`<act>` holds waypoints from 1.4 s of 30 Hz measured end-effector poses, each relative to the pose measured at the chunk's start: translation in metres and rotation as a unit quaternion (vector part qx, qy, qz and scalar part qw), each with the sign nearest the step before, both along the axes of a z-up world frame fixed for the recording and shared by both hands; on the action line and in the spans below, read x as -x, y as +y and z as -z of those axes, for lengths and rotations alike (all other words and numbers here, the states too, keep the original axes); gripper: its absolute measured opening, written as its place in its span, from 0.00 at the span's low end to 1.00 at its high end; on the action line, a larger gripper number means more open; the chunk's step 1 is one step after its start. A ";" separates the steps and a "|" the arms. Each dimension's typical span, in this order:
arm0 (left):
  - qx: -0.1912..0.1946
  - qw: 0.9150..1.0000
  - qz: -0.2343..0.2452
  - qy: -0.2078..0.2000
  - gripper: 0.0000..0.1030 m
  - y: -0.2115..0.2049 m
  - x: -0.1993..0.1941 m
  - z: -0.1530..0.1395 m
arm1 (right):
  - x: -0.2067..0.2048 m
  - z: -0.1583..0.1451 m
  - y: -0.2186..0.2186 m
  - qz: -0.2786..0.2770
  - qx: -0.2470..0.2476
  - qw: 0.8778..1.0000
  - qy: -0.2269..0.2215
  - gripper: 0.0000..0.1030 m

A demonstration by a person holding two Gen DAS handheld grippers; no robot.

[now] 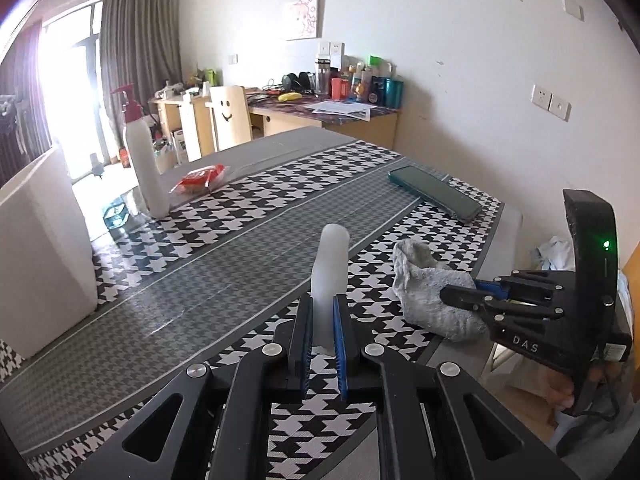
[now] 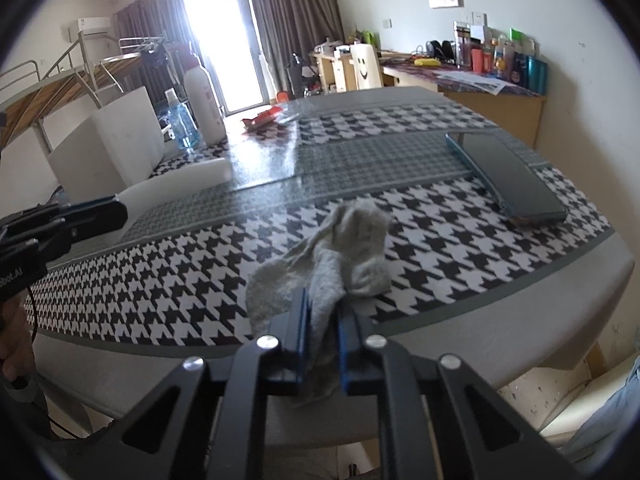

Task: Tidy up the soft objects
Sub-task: 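Close the right gripper on the grey cloth while the left gripper holds the roll, then lift the foam roll with the left gripper while the right gripper lifts the grey cloth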

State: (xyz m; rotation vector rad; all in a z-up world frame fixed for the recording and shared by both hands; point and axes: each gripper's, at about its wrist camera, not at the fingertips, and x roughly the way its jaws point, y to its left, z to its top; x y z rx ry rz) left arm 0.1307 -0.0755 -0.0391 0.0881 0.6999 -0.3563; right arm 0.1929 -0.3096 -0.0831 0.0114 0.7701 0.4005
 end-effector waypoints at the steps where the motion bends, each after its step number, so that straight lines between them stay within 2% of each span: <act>1: 0.000 1.000 -0.003 -0.001 0.10 0.002 0.001 -0.001 | 0.000 -0.002 0.001 -0.002 0.000 1.000 -0.003 0.14; 21: -0.007 0.998 -0.043 -0.039 0.10 0.026 0.015 -0.026 | 0.000 -0.047 0.025 -0.027 0.003 0.997 -0.067 0.12; 24: -0.005 0.998 -0.043 -0.042 0.10 0.028 0.015 -0.027 | 0.001 -0.053 0.026 -0.029 0.006 0.997 -0.078 0.09; 29: -0.005 0.998 -0.040 -0.040 0.10 0.029 0.016 -0.027 | 0.003 -0.053 0.020 -0.027 0.004 0.997 -0.078 0.09; 33: -0.004 0.998 -0.038 -0.043 0.10 0.029 0.016 -0.028 | 0.008 -0.044 0.023 -0.054 0.010 0.996 -0.065 0.09; 34: -0.004 0.998 -0.038 -0.044 0.10 0.029 0.016 -0.029 | 0.008 -0.041 0.025 -0.057 0.018 0.996 -0.061 0.13; 36: -0.003 0.998 -0.037 -0.045 0.10 0.030 0.016 -0.030 | 0.007 -0.034 0.029 -0.059 0.032 0.996 -0.052 0.30; 37: -0.002 0.998 -0.038 -0.045 0.10 0.030 0.016 -0.029 | 0.007 -0.031 0.030 -0.059 0.035 0.996 -0.048 0.49; 38: -0.001 0.998 -0.038 -0.044 0.10 0.030 0.016 -0.029 | 0.007 -0.028 0.031 -0.059 0.036 0.997 -0.046 0.63; 42: -0.001 0.998 -0.042 -0.041 0.10 0.032 0.016 -0.028 | 0.008 -0.017 0.035 -0.060 0.048 0.996 -0.041 0.64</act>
